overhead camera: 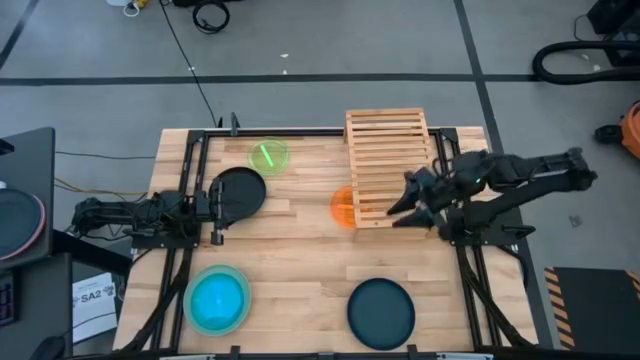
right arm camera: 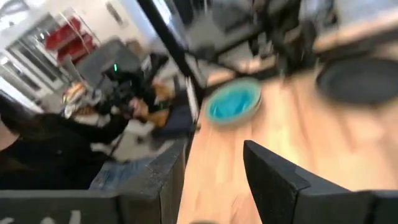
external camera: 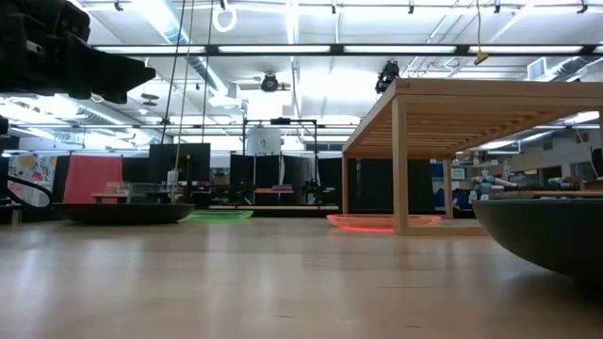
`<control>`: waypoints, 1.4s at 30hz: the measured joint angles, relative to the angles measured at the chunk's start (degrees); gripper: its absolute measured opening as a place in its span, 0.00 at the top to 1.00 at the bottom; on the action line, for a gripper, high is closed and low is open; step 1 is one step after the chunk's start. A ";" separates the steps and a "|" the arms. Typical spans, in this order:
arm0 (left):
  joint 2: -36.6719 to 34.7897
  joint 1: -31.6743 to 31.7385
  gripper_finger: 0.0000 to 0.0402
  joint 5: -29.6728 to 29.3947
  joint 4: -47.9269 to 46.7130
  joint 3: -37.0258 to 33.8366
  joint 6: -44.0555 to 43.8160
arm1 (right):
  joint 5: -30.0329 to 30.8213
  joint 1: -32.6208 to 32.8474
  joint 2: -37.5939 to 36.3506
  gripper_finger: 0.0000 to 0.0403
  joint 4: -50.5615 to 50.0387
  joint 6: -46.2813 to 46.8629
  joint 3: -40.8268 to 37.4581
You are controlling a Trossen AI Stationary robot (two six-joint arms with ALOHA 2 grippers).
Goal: Place and stack plates onto a shelf
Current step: Put the dark blue plate on the shelf
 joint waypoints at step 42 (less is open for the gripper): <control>-0.01 0.00 0.65 0.00 -0.46 -0.01 0.00 | 14.90 36.81 34.12 0.58 -32.10 65.99 9.03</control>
